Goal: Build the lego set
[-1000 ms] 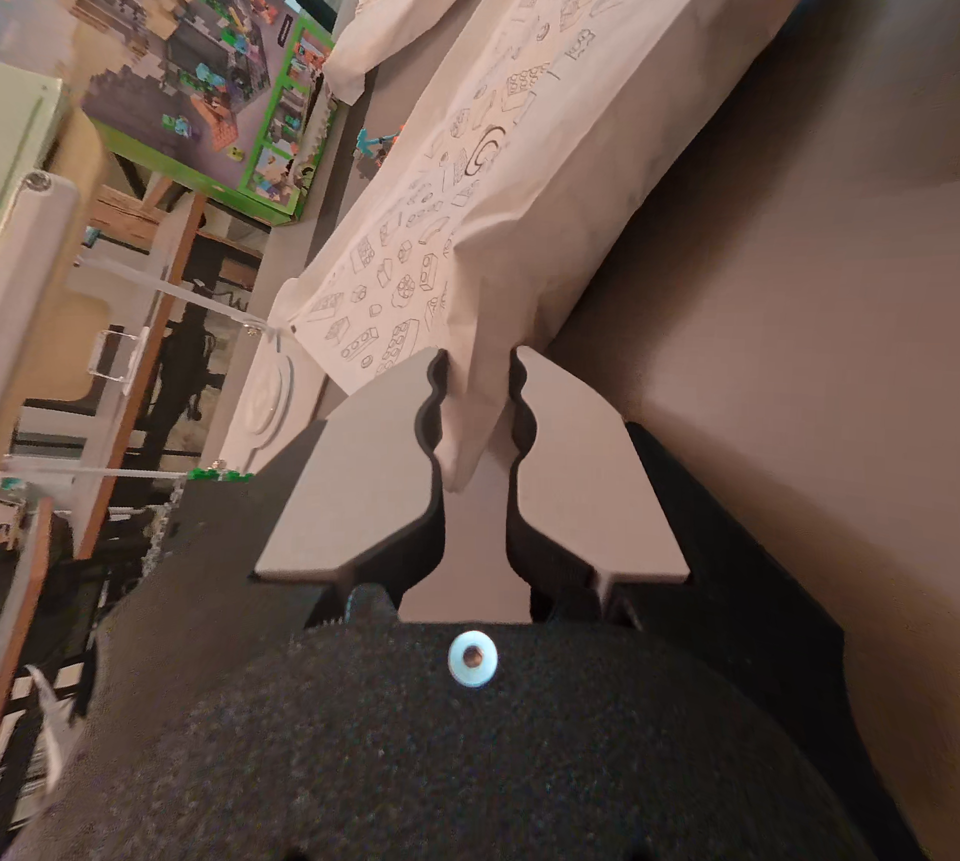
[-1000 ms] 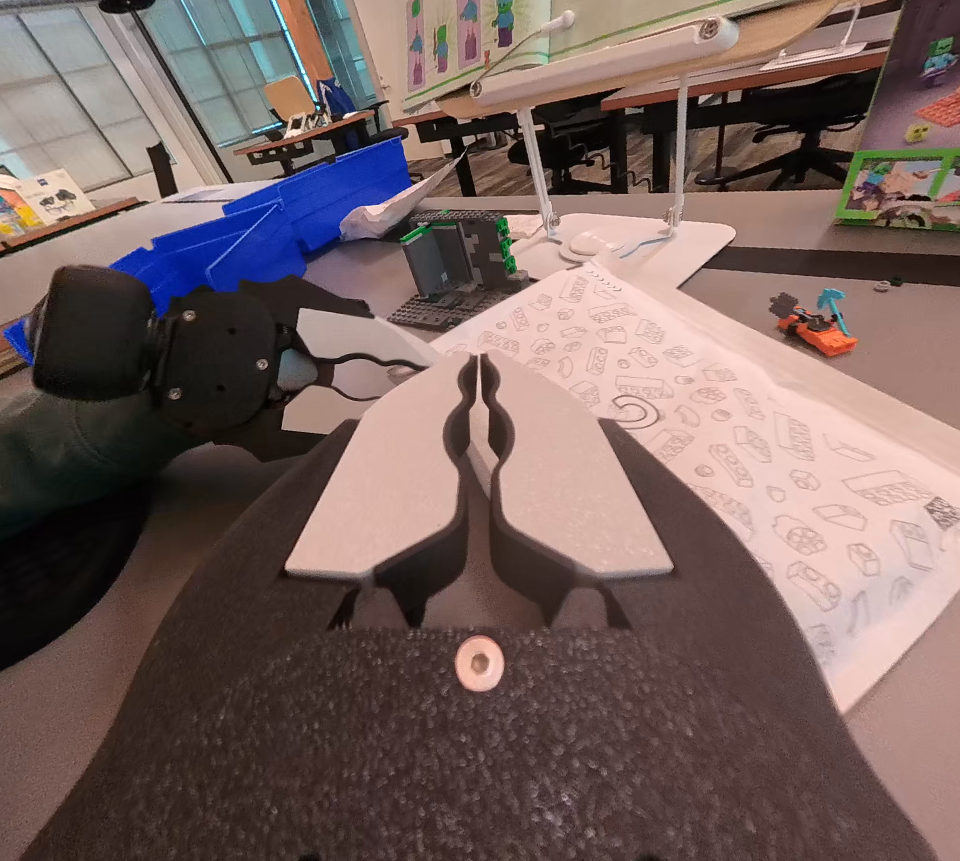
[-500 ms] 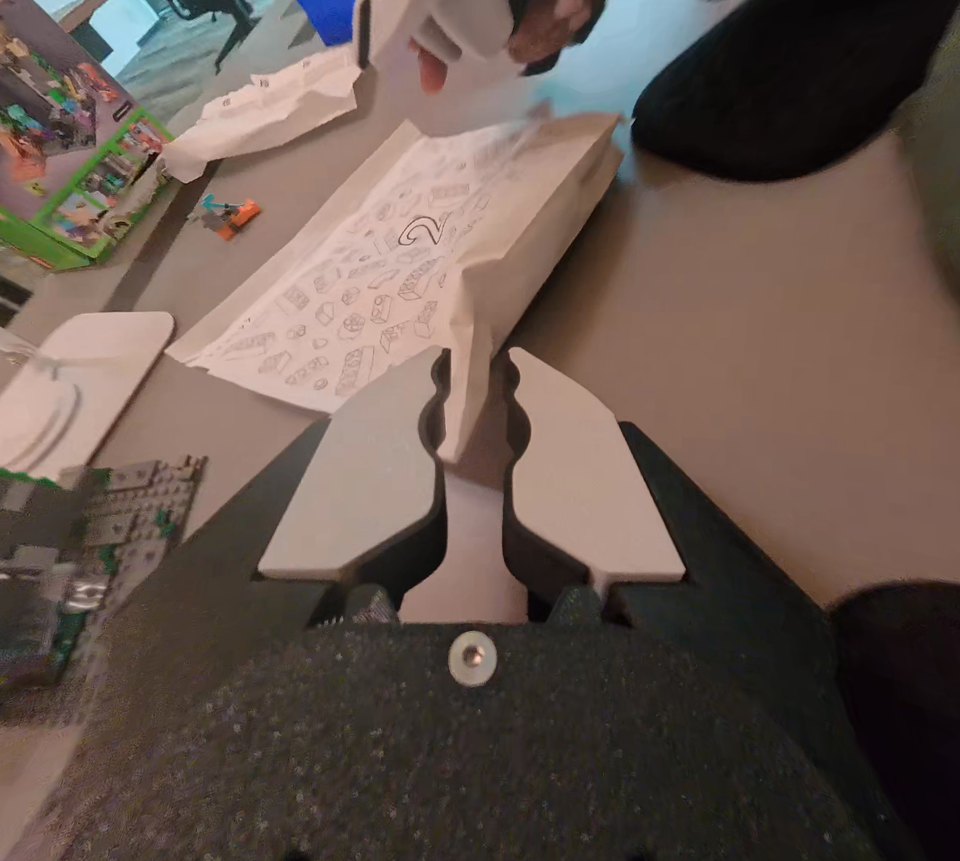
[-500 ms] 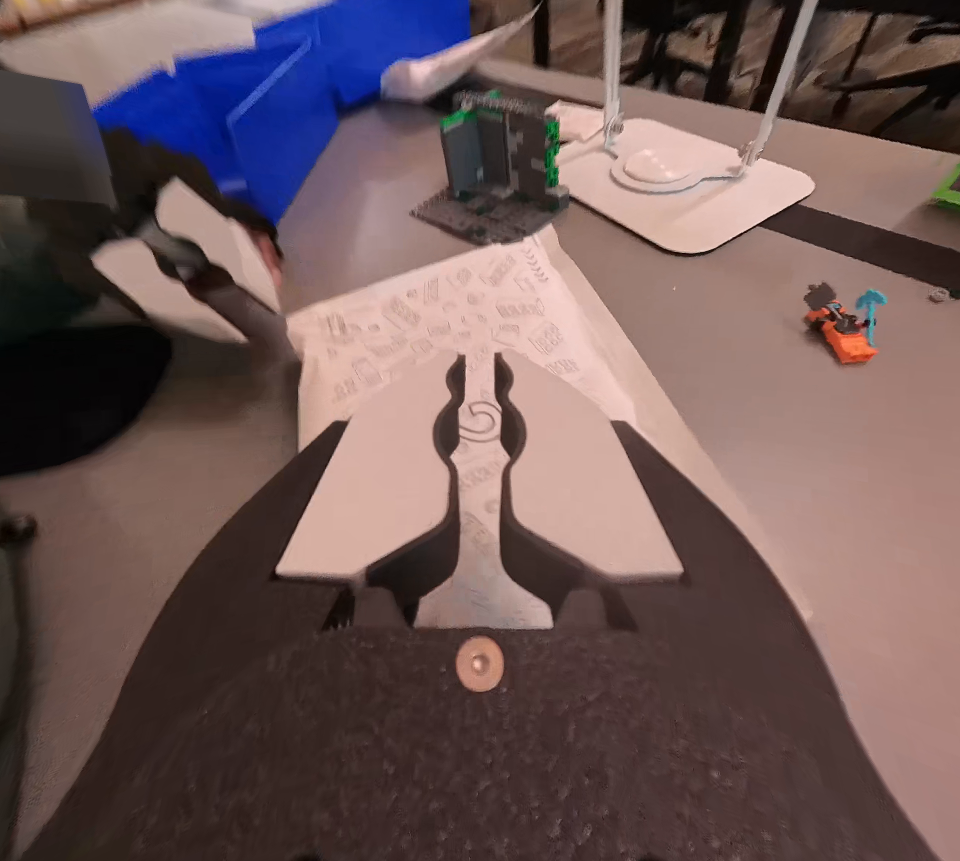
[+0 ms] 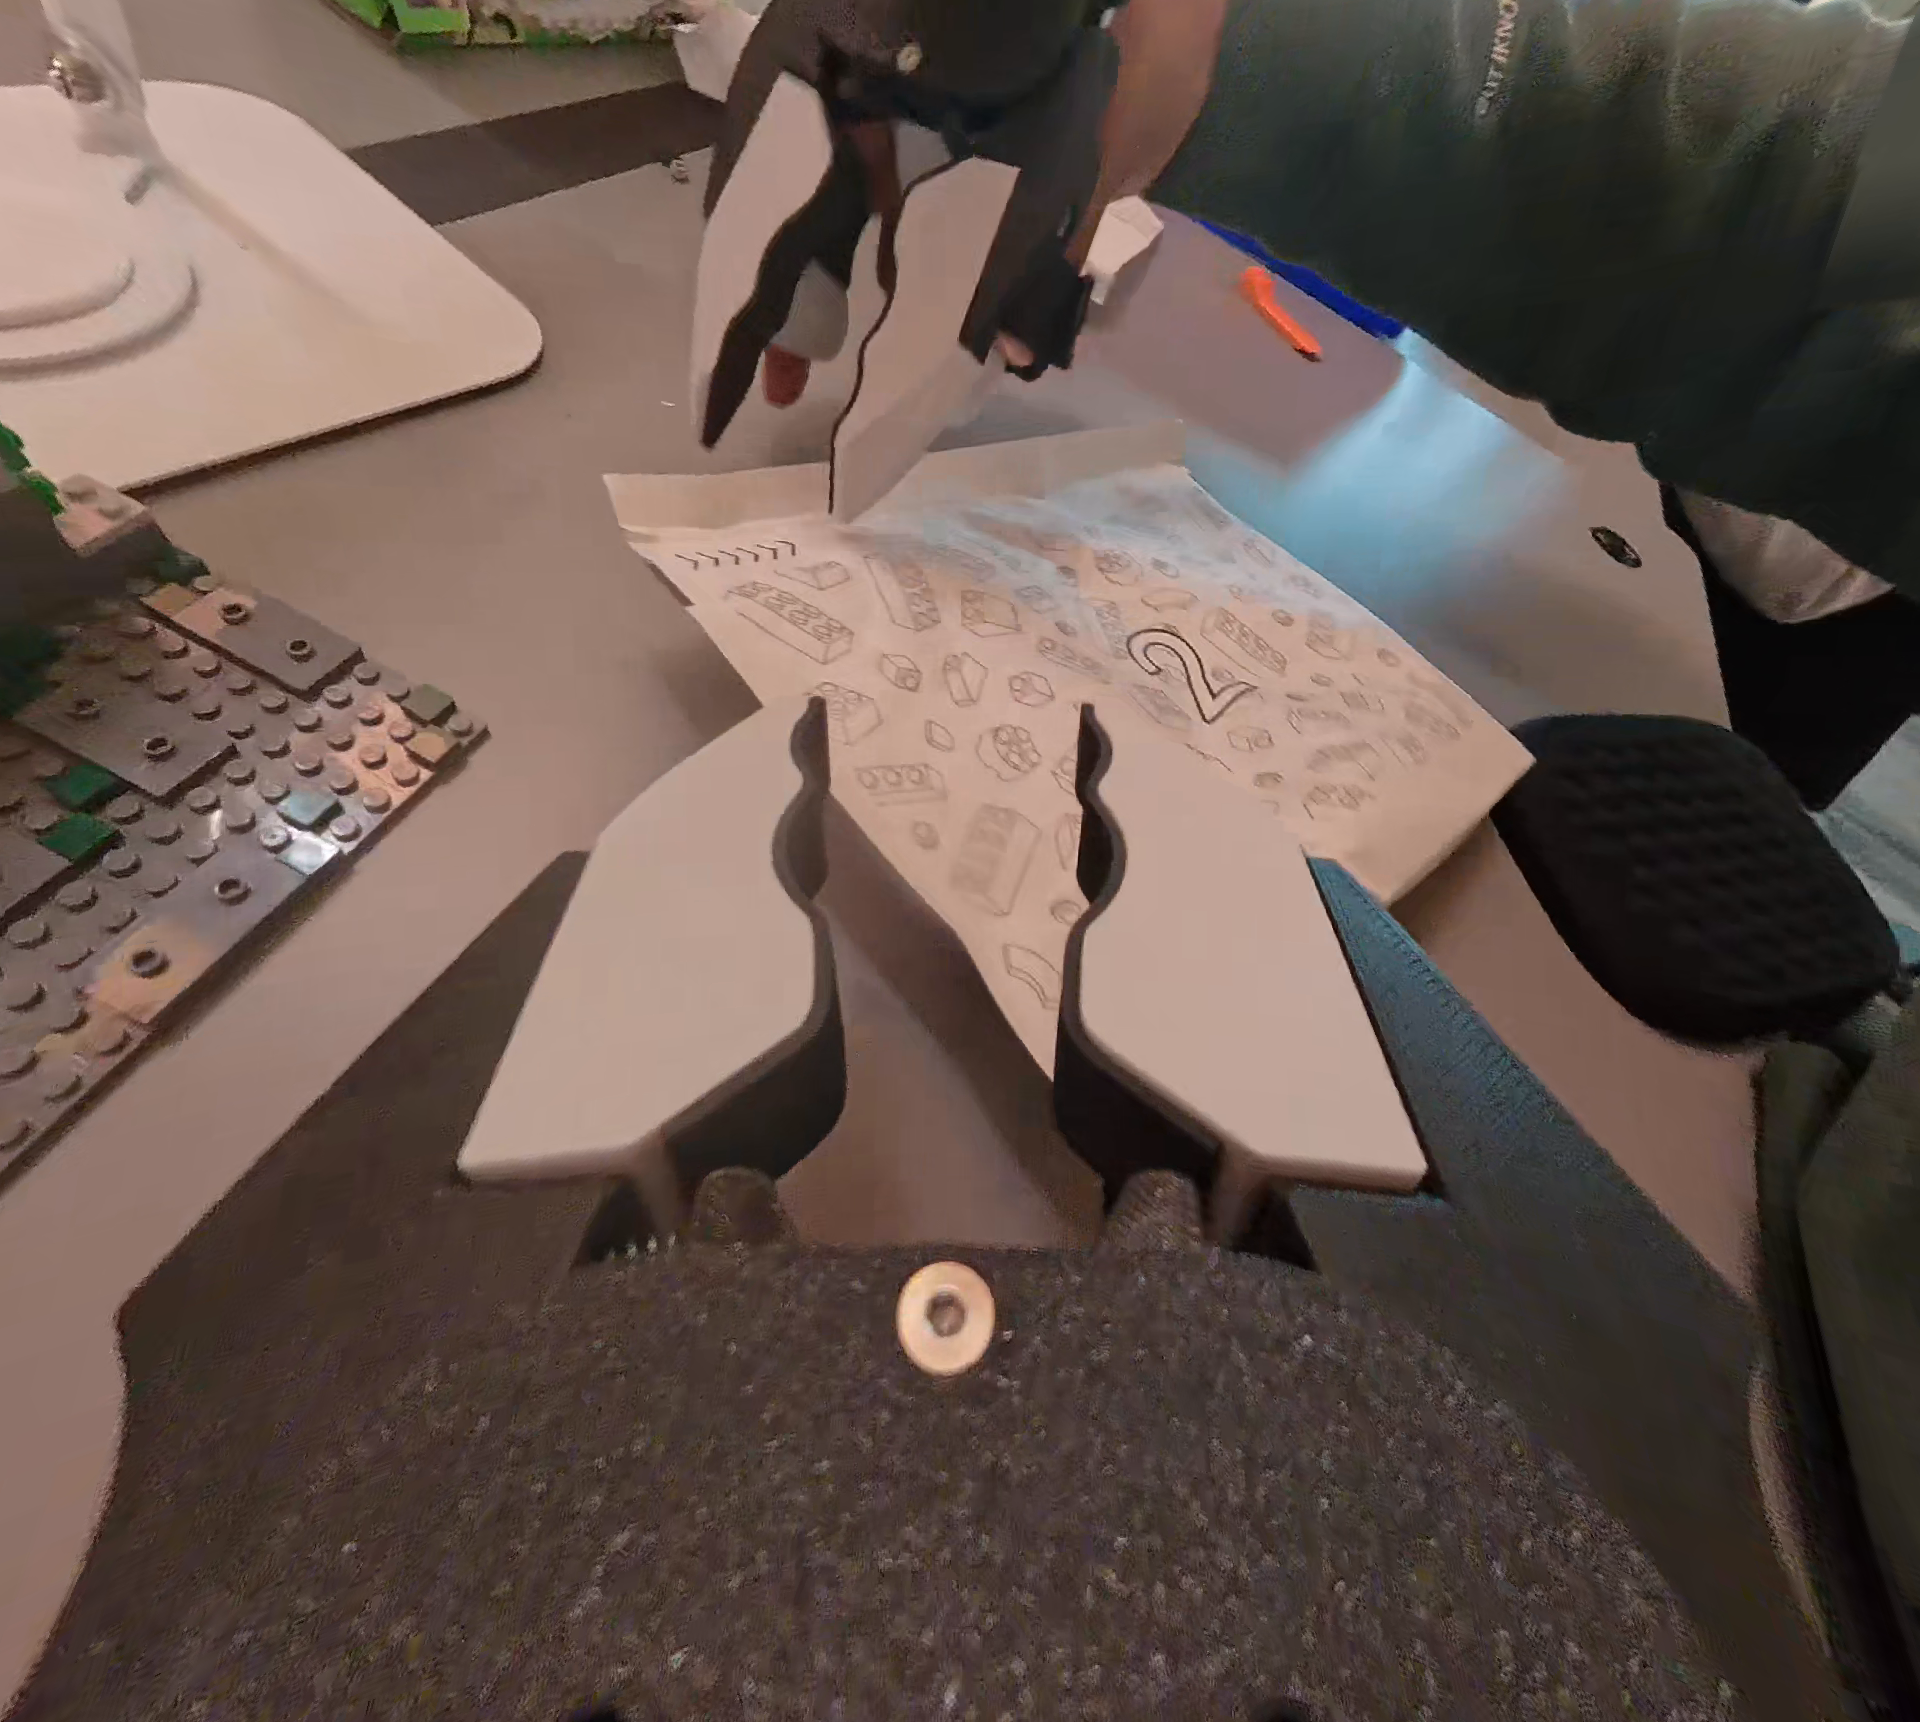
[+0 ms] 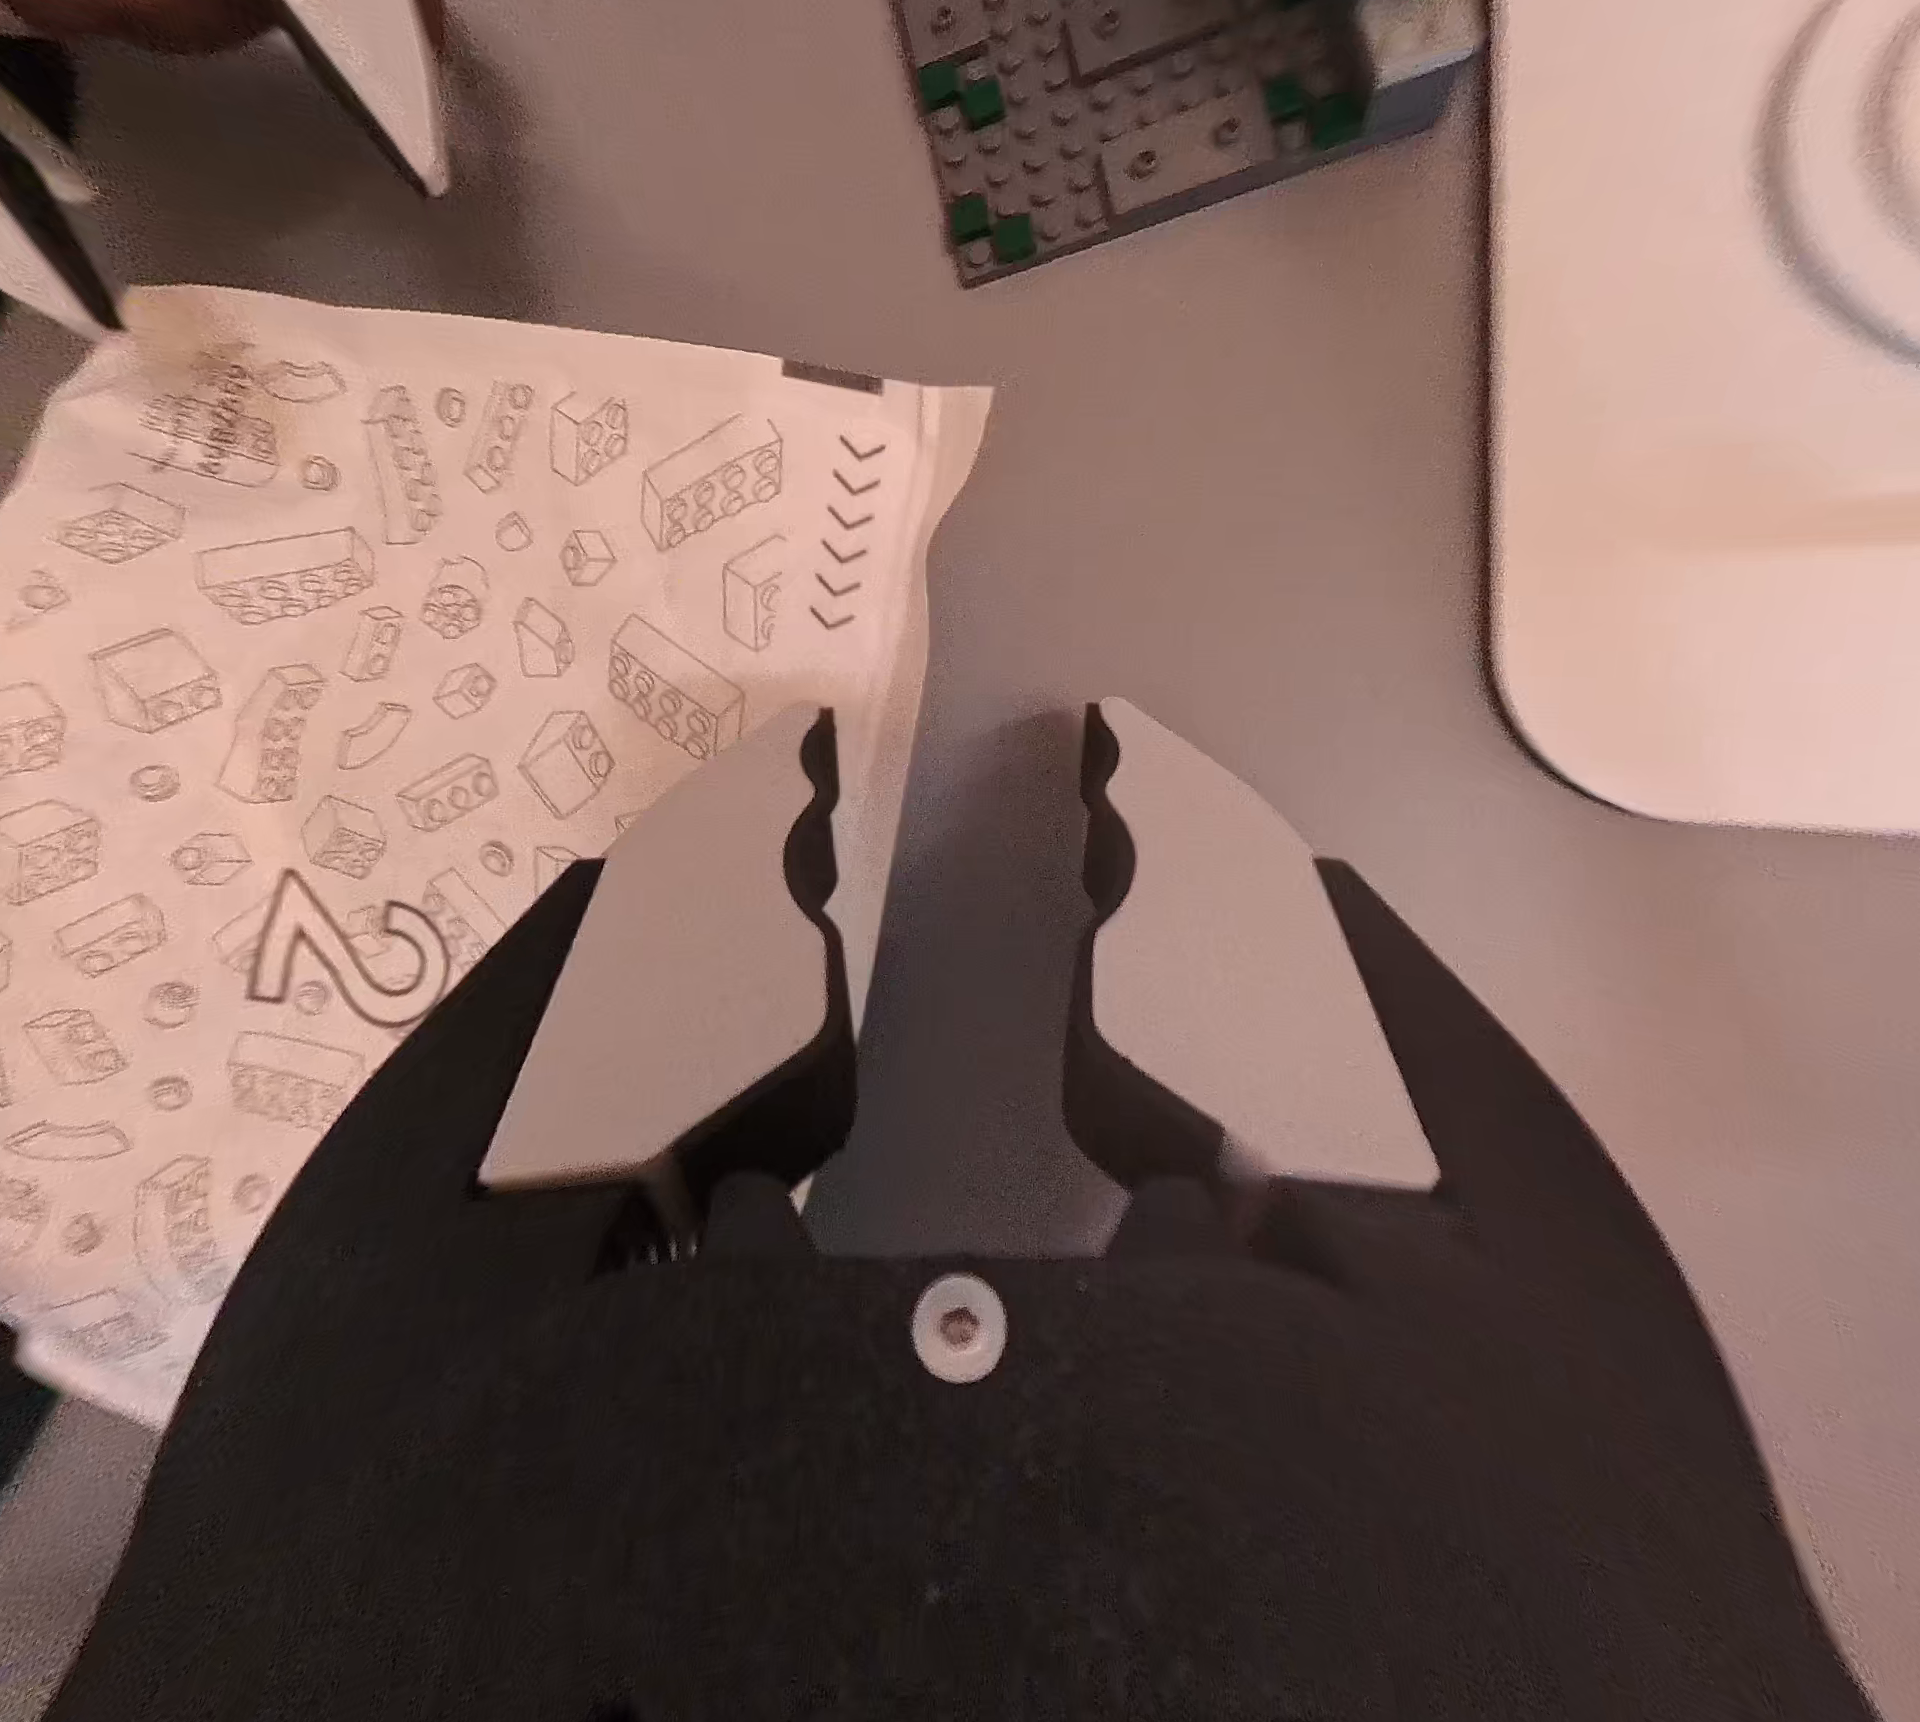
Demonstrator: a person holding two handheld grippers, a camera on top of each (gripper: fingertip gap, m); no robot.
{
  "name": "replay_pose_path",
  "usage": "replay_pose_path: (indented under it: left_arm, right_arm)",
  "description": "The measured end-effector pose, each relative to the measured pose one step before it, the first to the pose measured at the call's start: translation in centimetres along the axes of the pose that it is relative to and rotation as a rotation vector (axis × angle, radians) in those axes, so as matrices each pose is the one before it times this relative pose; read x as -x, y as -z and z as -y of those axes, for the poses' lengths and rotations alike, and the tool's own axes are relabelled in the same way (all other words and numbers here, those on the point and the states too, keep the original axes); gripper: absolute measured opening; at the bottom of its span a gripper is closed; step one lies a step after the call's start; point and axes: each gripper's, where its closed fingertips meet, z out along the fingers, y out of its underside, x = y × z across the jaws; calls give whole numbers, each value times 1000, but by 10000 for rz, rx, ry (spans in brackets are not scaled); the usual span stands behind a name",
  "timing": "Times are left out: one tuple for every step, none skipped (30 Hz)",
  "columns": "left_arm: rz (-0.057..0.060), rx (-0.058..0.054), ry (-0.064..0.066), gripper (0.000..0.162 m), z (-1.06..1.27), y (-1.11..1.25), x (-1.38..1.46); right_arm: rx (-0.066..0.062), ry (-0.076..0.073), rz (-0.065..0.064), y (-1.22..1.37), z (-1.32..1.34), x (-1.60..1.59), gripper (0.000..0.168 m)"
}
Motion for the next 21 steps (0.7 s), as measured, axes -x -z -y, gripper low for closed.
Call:
replay_pose_path:
  left_arm:
    - [73,-2,44,45,64,-143,278]
    - [74,31,33,45,14,-65,238]
    - [61,36,9,46,8,5,191]
    - [92,24,-6,46,13,75,215]
    - [99,20,-10,47,22,93,234]
    - [70,21,8,47,25,103,210]
    - [46,-2,52,48,88,80,199]
    - [17,-18,93,49,170,58,156]
    - [-26,-62,134,52,321,54,65]
    - [-64,-113,125,53,474,53,-53]
    - [-82,-176,81,55,646,72,-136]
    - [-36,-226,37,57,796,70,-94]
    - [-109,-252,-13,57,913,59,-232]
    - [-171,-220,-28,57,913,5,-350]
    - [-182,-178,-95,57,864,-65,-403]
    - [-180,-81,-212,55,672,-167,-477]
    - [-370,120,-399,52,298,-267,-870]
    - [-498,316,-475,46,-65,-328,-1165]
    - [-7,251,-484,41,7,-354,-488]
    - [416,-10,-582,31,282,-184,110]
    - [226,-146,-510,17,397,-1,-117]
  right_arm:
    - [152,-218,746,-676,-107,414,28]
    - [190,-119,697,-535,-203,568,22]
    - [136,107,390,-362,-148,389,0]
    - [-78,329,203,-142,99,372,0]
    - [-230,266,241,144,350,534,0]
    - [-380,70,230,372,688,596,0]
    - [-458,81,25,523,889,479,0]
    - [-463,239,-270,596,992,335,0]
    - [-421,313,-414,646,1033,306,0]
    - [-401,306,-354,678,1084,483,0]
    - [-365,281,-284,681,1098,605,0]
    - [-338,279,-166,681,1098,791,0]
    - [-234,288,-170,613,988,763,0]
    - [-151,297,-139,559,863,743,0]
    - [-121,220,-95,498,793,691,0]
    - [-138,111,-49,425,747,605,0]
    - [-100,21,-59,356,600,434,0]
    - [-53,-37,-33,282,388,331,0]
    - [-7,-81,4,215,188,286,0]
    - [8,-87,-25,178,17,172,0]
    - [-27,-87,-28,187,-23,144,0]
